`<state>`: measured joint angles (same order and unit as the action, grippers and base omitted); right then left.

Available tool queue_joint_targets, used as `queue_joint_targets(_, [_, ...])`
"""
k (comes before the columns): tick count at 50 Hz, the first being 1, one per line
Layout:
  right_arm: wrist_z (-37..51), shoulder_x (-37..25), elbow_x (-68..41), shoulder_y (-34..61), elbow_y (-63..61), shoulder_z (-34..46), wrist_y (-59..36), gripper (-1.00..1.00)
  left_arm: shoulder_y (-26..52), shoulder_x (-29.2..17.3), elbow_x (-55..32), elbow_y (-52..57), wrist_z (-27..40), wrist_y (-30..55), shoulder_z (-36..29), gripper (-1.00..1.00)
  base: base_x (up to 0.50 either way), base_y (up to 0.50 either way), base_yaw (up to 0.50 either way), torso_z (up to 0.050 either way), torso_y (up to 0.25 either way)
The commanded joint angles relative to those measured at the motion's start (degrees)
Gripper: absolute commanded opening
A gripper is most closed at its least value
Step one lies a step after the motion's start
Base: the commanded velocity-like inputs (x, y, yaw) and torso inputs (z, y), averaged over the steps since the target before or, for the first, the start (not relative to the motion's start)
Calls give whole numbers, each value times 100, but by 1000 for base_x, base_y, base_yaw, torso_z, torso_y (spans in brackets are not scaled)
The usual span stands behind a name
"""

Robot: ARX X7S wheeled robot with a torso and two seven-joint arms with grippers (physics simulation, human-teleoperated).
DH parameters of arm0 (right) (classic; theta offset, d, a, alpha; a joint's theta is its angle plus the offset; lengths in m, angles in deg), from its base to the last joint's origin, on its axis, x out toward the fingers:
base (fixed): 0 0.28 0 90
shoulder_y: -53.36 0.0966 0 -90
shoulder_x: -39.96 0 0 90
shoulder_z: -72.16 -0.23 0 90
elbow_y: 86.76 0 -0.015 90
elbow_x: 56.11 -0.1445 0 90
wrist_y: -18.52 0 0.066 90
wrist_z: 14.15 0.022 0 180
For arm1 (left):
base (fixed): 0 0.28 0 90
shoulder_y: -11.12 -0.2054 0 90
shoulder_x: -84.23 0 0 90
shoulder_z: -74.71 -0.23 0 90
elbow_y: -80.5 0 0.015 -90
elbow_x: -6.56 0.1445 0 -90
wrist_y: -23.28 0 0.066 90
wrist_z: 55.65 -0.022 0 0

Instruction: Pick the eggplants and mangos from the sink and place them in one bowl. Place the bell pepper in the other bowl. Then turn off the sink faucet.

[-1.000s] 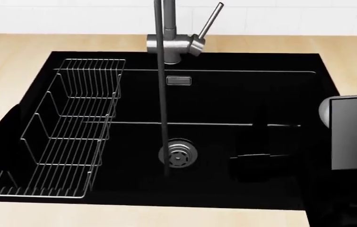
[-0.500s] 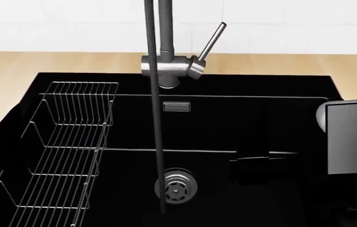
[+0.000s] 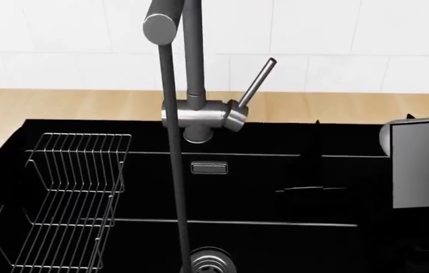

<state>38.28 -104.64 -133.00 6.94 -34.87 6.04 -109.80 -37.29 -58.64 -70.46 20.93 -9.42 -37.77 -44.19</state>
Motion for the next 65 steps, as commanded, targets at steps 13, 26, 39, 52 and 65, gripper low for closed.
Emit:
queue_joint_targets(13, [73, 9, -14, -210, -4, -185, 190, 100, 152, 71, -135, -51, 48, 154, 25, 100, 0, 0, 0, 0, 0])
queue_joint_targets(26, [-1233, 965, 125, 1241, 2156, 333, -324, 100, 1629, 1225, 342, -1573, -384, 625, -433, 100, 0, 0, 0, 0, 0])
queue_joint_targets(39, [-3164, 1895, 1312, 2622, 5057, 922, -38, 100, 2663, 2347, 1549, -3977, -1490, 352, -1090, 100, 0, 0, 0, 0, 0])
queue_joint_targets(52, [-4007, 2580, 1887, 3308, 7080, 1105, 501, 100, 3074, 2710, 1977, -4923, -1966, 83, -1260, 100, 0, 0, 0, 0, 0])
queue_joint_targets(65, [-4351, 2824, 2124, 3568, 7675, 1344, 511, 100, 2804, 2481, 1861, -4618, -1776, 66, -1151, 100, 0, 0, 0, 2, -109])
